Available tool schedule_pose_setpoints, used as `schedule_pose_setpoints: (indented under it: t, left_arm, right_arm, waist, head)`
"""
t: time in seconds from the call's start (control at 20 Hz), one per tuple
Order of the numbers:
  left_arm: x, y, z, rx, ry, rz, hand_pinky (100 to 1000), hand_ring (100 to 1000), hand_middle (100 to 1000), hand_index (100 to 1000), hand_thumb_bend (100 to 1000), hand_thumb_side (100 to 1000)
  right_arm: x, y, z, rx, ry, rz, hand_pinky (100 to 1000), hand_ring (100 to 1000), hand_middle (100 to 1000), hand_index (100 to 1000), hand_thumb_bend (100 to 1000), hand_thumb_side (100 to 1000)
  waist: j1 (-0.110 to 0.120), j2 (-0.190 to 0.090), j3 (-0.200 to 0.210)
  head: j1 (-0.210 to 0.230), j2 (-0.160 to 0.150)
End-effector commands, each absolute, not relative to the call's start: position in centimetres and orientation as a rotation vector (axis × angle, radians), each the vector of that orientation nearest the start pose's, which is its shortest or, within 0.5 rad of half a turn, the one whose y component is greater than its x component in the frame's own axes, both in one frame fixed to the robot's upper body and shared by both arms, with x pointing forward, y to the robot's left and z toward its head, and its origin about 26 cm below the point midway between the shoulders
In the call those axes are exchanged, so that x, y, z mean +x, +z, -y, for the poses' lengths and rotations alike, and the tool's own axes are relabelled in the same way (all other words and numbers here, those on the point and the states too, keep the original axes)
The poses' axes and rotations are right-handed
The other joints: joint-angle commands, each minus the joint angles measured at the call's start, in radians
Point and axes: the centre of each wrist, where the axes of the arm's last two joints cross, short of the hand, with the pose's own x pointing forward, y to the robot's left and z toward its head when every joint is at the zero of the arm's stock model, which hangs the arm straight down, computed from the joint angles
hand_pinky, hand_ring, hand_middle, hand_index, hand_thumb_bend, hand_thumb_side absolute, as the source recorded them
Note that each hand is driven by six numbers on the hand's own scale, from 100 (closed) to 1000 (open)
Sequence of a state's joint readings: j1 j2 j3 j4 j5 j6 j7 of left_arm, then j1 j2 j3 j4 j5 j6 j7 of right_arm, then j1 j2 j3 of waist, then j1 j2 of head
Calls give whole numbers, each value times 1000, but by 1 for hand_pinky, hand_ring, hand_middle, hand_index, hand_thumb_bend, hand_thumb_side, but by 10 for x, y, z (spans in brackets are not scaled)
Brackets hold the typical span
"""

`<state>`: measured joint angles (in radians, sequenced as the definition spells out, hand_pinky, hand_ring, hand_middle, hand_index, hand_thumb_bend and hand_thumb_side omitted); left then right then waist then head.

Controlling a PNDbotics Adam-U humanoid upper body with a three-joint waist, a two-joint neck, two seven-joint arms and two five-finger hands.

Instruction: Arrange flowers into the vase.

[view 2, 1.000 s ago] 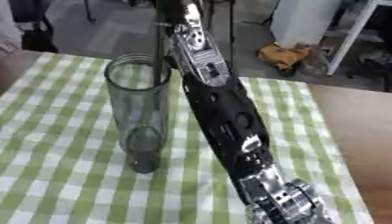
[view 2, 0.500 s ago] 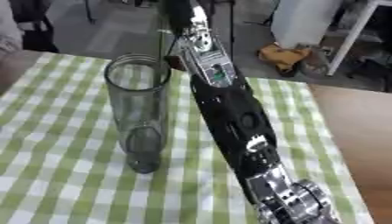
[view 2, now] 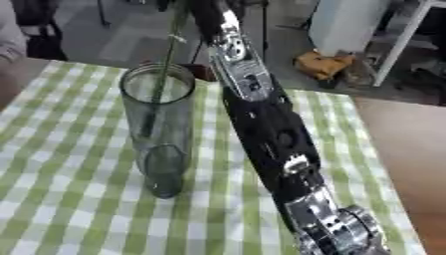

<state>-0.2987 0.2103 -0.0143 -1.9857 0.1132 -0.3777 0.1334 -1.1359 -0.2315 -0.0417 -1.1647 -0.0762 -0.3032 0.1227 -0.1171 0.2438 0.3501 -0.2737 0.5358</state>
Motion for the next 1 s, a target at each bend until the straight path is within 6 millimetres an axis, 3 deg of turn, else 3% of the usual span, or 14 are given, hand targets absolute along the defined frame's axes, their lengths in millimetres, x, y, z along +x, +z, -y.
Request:
schedule_pose_setpoints:
  t: [0.05, 0.6, 1.0]
  left_arm:
    - [300, 193, -240, -72, -46, 2661, 535, 823, 933, 956, 100, 866]
    - [300, 192, -240, -66, -48, 2657, 535, 824, 934, 956, 100, 866]
    - [300, 192, -240, -67, -52, 2654, 536, 824, 934, 956, 100, 866]
  right_arm:
    - [458, 338, 193, 59, 553, 2612, 360, 380, 328, 272, 534, 984]
    - [460, 341, 210, -131, 784, 2727, 363, 398, 358, 353, 579, 943]
    - [461, 344, 212, -198, 987, 2711, 366, 405, 363, 341, 501, 927]
  waist:
    - [10, -21, -2]
    - [7, -24, -7]
    - [7, -28, -11]
  head:
    - [3, -6]
    - [9, -3]
    - [10, 2]
